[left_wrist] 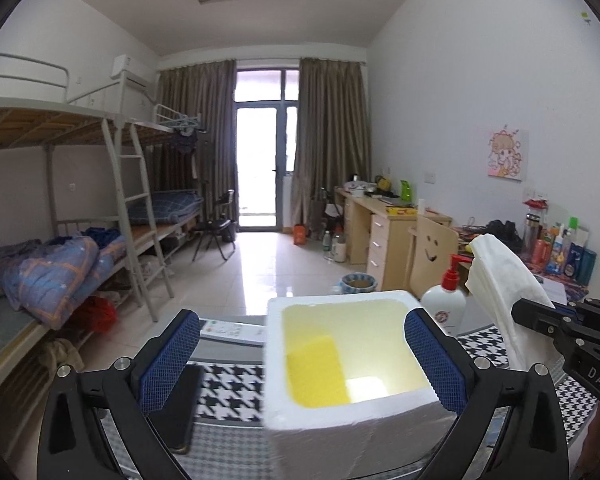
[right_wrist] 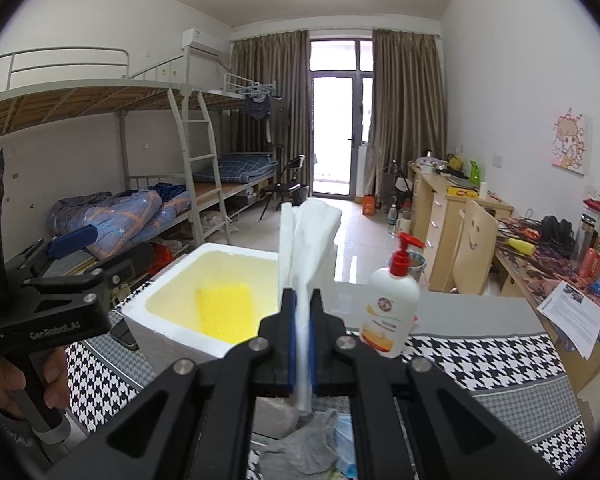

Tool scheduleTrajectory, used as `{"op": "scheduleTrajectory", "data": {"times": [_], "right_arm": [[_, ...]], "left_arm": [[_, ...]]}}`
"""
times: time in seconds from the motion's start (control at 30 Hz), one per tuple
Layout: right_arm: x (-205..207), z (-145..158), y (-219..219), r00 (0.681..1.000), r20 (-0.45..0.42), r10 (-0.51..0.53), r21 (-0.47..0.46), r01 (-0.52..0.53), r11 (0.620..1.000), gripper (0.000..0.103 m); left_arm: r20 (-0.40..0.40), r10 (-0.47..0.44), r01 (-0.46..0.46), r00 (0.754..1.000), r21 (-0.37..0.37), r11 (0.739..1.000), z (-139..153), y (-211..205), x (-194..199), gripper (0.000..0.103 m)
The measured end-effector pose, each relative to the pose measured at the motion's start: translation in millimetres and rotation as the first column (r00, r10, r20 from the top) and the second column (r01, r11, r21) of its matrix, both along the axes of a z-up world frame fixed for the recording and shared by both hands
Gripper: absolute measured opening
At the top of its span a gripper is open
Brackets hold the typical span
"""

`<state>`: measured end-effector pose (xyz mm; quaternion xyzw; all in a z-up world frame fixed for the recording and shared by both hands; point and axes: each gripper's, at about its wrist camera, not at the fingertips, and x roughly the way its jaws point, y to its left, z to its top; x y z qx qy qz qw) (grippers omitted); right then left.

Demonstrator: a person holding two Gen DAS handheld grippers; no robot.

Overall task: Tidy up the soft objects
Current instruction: 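Lower the white tissue into the foam box and open the right tool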

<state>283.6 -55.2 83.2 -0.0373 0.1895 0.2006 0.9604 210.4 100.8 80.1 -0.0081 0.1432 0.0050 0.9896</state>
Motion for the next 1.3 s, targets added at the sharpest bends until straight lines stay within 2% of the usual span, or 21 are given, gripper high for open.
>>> {"op": "scheduleTrajectory", "data": {"times": [0.47, 0.8, 1.2, 1.27, 1.3], "right_arm": [[7.8, 2.8, 35.6, 0.996, -0.004, 0.086, 0.008, -0.086, 0.996, 0.007], [22.1, -3.1, 58.0, 0.995, -0.029, 0.094, -0.013, -0.095, 0.995, 0.007], [36.1, -9.5, 64.6, 0.994, -0.064, 0.089, -0.031, -0.092, 0.995, 0.008], [37.5, -9.8, 65.9, 0.993, -0.073, 0.093, -0.031, -0.095, 0.995, 0.010], [38.0, -10.2, 65.4, 0.992, -0.078, 0.095, -0.026, -0.097, 0.995, 0.017]], "left_arm": [[0.013, 0.108, -0.108, 0.994, 0.023, 0.994, -3.9, 36.6, -22.8, 0.102], [0.015, 0.126, -0.126, 0.992, 0.022, 0.992, -7.4, 48.0, -35.4, 0.102], [0.011, 0.123, -0.123, 0.992, 0.017, 0.992, -10.2, 47.3, -39.4, 0.102], [0.011, 0.122, -0.122, 0.992, 0.013, 0.992, -10.4, 47.7, -39.7, 0.102], [0.011, 0.121, -0.121, 0.993, 0.012, 0.993, -10.7, 47.2, -40.3, 0.102]]}}
